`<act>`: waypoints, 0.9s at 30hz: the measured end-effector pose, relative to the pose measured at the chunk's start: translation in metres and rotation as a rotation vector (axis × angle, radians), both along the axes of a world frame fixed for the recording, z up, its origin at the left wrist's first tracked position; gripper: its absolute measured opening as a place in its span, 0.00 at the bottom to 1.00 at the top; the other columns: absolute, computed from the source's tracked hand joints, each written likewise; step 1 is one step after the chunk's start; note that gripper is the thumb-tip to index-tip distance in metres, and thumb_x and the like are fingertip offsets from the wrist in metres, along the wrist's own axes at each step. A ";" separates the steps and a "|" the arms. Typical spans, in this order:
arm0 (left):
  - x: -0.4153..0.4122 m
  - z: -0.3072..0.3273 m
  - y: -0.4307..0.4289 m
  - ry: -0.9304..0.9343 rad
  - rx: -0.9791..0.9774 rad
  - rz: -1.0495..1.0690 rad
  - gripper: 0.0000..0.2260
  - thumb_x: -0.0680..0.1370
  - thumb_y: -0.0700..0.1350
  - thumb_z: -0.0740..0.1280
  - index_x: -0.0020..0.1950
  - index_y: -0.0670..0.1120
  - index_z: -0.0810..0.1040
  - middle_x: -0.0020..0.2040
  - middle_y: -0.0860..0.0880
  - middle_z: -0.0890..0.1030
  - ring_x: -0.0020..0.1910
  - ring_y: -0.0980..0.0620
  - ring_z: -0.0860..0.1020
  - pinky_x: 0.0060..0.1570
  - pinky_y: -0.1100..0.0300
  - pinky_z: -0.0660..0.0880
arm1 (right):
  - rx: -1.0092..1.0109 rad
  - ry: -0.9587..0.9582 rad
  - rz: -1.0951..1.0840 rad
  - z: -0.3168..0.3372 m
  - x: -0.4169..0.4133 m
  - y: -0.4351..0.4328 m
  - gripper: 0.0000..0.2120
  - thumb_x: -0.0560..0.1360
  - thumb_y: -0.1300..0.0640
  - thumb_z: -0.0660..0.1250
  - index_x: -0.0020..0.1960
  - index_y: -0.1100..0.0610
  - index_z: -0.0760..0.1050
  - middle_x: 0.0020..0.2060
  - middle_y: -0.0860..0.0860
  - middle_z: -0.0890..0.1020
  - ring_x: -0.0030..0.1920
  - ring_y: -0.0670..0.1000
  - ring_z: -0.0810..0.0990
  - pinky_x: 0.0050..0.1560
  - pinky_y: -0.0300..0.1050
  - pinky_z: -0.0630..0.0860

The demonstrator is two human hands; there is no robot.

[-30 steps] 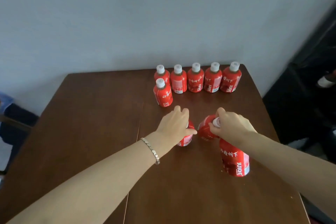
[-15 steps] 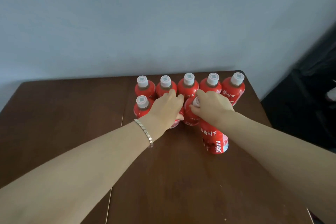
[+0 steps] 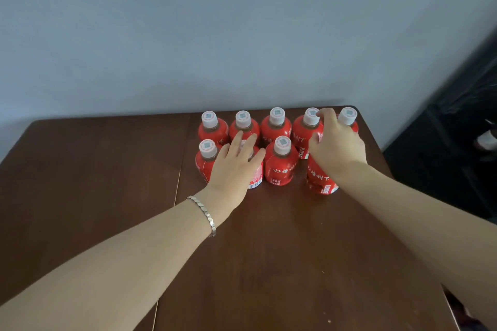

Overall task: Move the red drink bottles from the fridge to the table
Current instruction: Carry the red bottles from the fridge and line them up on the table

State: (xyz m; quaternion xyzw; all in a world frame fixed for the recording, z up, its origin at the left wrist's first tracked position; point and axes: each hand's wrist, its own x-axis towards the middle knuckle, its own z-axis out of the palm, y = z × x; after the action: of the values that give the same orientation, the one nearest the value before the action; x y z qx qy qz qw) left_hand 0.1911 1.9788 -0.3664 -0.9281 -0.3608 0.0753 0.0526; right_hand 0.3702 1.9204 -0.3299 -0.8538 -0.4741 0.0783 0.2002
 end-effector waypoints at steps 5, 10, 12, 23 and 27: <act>0.001 0.001 -0.004 -0.140 0.002 0.041 0.36 0.75 0.37 0.68 0.77 0.51 0.52 0.77 0.41 0.43 0.76 0.38 0.42 0.73 0.47 0.43 | -0.035 0.125 0.024 -0.006 0.005 0.011 0.19 0.77 0.57 0.61 0.67 0.59 0.65 0.57 0.59 0.74 0.52 0.59 0.77 0.42 0.47 0.71; -0.013 -0.005 -0.013 -0.604 0.105 0.315 0.48 0.64 0.45 0.78 0.75 0.45 0.53 0.75 0.36 0.52 0.74 0.33 0.52 0.70 0.41 0.54 | 0.119 0.549 -0.169 -0.020 0.016 -0.013 0.29 0.71 0.53 0.71 0.69 0.57 0.64 0.61 0.56 0.74 0.62 0.56 0.74 0.58 0.50 0.74; -0.020 -0.004 -0.011 -0.801 -0.066 0.547 0.52 0.64 0.46 0.79 0.76 0.39 0.48 0.76 0.35 0.47 0.75 0.36 0.47 0.72 0.45 0.53 | 0.075 0.613 -0.248 -0.032 0.013 -0.026 0.41 0.66 0.50 0.76 0.72 0.55 0.59 0.65 0.56 0.70 0.67 0.58 0.69 0.63 0.55 0.71; -0.016 -0.017 -0.007 -0.966 -0.669 0.882 0.57 0.63 0.46 0.80 0.77 0.48 0.39 0.76 0.41 0.46 0.73 0.47 0.56 0.68 0.53 0.61 | 0.006 0.863 -0.425 -0.063 -0.022 -0.017 0.56 0.62 0.56 0.80 0.76 0.53 0.45 0.70 0.61 0.63 0.67 0.62 0.69 0.62 0.55 0.70; -0.014 -0.021 -0.004 -0.945 -0.648 0.895 0.57 0.63 0.48 0.80 0.76 0.48 0.40 0.74 0.41 0.49 0.71 0.45 0.61 0.66 0.52 0.64 | -0.037 0.799 -0.370 -0.066 -0.020 -0.022 0.56 0.62 0.57 0.80 0.76 0.54 0.45 0.69 0.62 0.62 0.66 0.62 0.69 0.62 0.54 0.69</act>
State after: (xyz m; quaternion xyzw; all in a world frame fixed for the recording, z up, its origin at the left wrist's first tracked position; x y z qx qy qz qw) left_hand 0.1776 1.9746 -0.3872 -0.5938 -0.6498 -0.2160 -0.4224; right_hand 0.3503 1.8986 -0.3959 -0.8304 -0.1972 0.3736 0.3632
